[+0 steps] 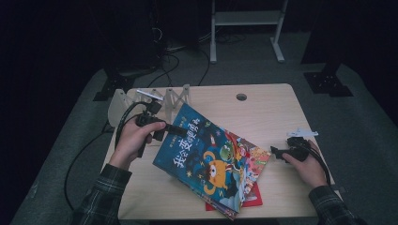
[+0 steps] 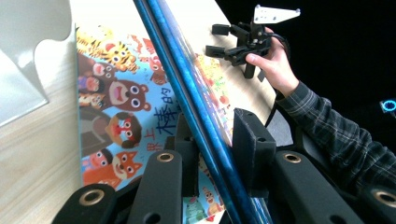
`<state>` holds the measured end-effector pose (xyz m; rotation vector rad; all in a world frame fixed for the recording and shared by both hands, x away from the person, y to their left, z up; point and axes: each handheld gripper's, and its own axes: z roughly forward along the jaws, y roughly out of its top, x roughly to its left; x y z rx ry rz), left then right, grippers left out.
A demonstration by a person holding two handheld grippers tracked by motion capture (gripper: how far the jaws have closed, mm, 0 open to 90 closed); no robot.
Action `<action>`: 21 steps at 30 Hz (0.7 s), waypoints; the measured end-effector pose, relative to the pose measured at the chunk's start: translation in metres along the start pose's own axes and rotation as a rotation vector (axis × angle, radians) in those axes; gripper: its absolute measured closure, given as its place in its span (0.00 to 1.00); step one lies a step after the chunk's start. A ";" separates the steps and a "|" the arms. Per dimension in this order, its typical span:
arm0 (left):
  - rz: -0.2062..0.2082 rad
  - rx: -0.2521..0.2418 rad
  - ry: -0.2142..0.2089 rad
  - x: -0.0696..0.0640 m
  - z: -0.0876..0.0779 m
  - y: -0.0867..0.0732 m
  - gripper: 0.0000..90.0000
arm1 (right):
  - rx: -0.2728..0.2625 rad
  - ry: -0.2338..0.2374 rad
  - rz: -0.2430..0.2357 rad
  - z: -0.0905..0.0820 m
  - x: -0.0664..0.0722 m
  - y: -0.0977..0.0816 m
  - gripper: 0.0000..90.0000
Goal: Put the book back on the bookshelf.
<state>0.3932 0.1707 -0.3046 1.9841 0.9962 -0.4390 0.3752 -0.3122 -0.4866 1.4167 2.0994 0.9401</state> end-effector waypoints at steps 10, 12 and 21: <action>0.062 0.015 -0.016 -0.029 0.005 0.021 0.83 | 0.000 -0.002 0.001 0.000 0.000 0.000 0.17; 0.063 -0.006 -0.030 -0.033 0.002 0.024 0.85 | 0.000 -0.003 0.002 0.000 0.000 0.000 0.17; 0.108 -0.035 -0.051 -0.051 -0.016 0.039 0.91 | 0.001 -0.002 0.000 0.000 0.000 0.000 0.17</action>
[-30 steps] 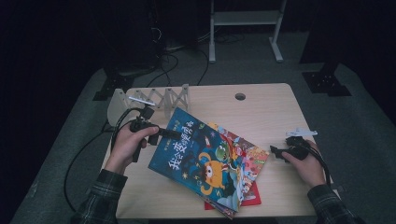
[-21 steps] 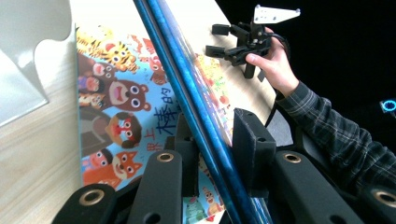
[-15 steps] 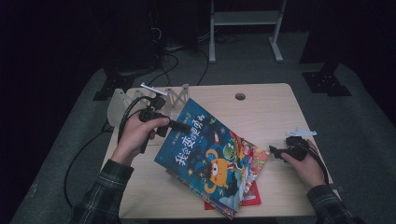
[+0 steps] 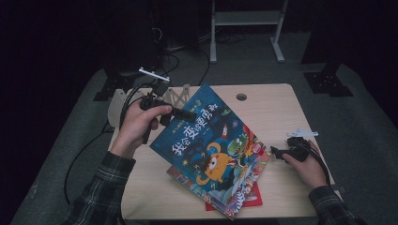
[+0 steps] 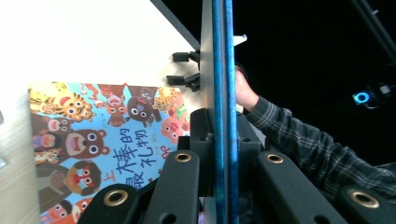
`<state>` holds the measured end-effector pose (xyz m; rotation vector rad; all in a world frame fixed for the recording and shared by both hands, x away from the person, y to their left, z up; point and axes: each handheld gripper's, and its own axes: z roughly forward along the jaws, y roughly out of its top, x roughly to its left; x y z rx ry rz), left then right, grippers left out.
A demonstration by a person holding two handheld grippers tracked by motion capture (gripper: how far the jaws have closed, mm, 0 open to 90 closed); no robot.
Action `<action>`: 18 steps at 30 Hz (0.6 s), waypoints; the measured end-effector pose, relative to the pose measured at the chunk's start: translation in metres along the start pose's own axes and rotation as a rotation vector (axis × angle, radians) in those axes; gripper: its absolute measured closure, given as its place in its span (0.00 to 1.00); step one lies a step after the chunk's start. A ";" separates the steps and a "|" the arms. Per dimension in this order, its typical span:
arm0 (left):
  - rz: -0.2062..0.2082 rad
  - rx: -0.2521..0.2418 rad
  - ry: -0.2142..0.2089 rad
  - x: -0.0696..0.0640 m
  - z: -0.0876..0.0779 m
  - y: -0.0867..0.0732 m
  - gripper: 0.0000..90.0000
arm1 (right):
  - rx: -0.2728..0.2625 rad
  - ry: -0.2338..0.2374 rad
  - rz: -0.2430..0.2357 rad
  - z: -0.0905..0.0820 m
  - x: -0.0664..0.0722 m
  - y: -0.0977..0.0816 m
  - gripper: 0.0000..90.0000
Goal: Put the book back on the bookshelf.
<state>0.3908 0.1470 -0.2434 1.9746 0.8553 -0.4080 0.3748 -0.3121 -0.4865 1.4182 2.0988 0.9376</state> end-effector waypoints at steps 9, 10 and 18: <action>0.043 0.013 0.050 -0.013 -0.011 0.008 0.91 | 0.000 0.000 0.000 0.000 0.000 0.000 0.17; 0.051 0.017 0.058 -0.015 -0.013 0.009 0.91 | 0.000 0.000 0.000 0.000 0.000 0.000 0.17; 0.077 0.021 0.122 -0.025 -0.027 0.013 0.91 | 0.000 -0.001 0.000 0.000 0.000 0.000 0.17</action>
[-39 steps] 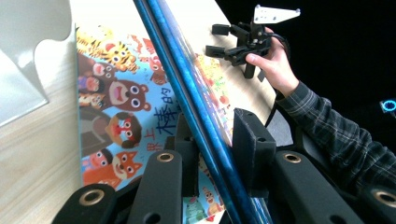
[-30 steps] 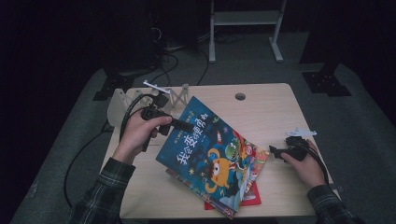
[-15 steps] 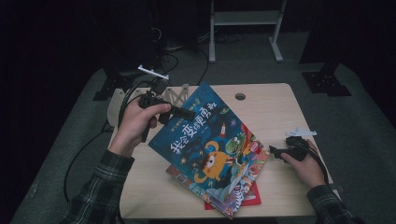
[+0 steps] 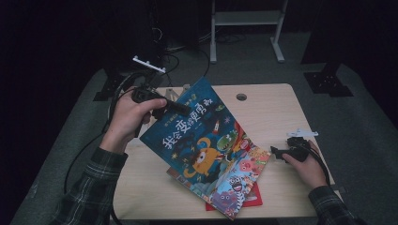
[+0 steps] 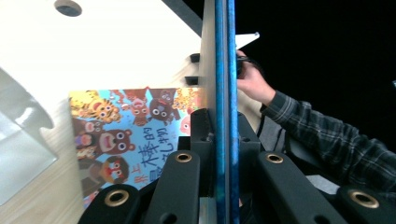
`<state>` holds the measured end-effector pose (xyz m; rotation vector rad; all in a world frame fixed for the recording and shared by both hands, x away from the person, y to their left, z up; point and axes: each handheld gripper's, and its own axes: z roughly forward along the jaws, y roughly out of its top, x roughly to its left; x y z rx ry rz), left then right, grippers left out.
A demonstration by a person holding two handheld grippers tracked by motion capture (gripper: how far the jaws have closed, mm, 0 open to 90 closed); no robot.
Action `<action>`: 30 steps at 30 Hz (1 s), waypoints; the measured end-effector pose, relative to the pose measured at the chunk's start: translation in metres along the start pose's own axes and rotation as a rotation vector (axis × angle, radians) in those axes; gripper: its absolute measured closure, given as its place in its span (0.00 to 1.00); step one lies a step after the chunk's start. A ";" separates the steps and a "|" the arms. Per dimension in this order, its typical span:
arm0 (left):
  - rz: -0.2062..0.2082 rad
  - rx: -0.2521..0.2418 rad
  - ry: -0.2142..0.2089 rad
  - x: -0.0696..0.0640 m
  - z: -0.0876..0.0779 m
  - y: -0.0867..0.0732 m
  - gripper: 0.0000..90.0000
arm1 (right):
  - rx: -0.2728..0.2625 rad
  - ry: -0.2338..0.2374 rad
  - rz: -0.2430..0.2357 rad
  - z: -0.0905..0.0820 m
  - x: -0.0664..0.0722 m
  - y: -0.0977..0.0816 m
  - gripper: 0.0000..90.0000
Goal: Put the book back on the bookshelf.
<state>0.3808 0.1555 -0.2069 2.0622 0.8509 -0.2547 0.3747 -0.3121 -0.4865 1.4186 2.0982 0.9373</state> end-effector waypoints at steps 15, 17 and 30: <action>-0.011 -0.031 0.068 0.006 -0.034 -0.009 0.91 | 0.000 -0.001 0.002 0.000 0.000 0.000 0.17; -0.019 -0.042 0.074 0.008 -0.041 -0.012 0.91 | 0.000 -0.002 0.002 0.000 0.000 0.000 0.17; -0.073 -0.083 0.132 0.021 -0.076 -0.030 0.91 | 0.001 -0.011 0.010 0.000 0.001 0.000 0.16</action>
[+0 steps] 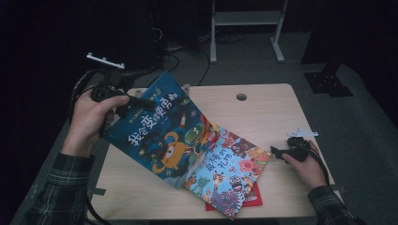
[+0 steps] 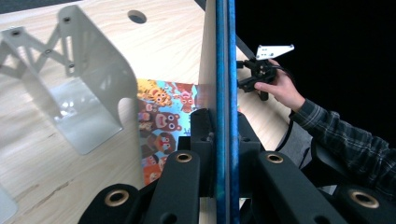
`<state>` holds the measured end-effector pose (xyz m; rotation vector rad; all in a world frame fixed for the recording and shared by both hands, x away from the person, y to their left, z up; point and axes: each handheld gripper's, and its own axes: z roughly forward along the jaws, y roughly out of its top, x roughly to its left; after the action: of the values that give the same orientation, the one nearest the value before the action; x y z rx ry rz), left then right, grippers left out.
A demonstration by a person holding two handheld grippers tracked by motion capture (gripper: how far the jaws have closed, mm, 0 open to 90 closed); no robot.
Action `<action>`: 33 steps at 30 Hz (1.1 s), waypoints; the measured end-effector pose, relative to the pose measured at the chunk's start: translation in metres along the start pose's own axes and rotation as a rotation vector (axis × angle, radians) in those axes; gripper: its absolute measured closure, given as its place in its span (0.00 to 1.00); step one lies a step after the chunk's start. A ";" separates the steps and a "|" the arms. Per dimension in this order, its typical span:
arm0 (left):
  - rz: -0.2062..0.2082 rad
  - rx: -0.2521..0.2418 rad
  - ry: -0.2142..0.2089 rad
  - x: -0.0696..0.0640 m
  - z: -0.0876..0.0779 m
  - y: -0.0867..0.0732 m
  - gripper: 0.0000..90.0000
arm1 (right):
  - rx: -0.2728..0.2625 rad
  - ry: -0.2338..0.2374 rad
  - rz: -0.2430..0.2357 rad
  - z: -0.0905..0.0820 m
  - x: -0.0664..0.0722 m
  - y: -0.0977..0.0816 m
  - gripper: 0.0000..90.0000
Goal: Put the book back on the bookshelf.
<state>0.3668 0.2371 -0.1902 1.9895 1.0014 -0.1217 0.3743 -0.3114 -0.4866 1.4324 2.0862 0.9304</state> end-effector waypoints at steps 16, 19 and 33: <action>-0.065 -0.036 0.075 0.018 -0.050 -0.023 0.91 | 0.005 -0.003 0.004 0.000 0.001 0.000 0.15; -0.080 -0.046 0.093 0.022 -0.058 -0.028 0.91 | 0.004 -0.003 0.004 0.000 0.001 0.000 0.15; -0.135 -0.057 0.174 0.038 -0.085 -0.049 0.91 | 0.003 -0.005 0.004 0.000 0.001 0.000 0.15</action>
<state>0.3352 0.3375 -0.1876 1.9038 1.2377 0.0063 0.3736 -0.3110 -0.4867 1.4398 2.0831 0.9248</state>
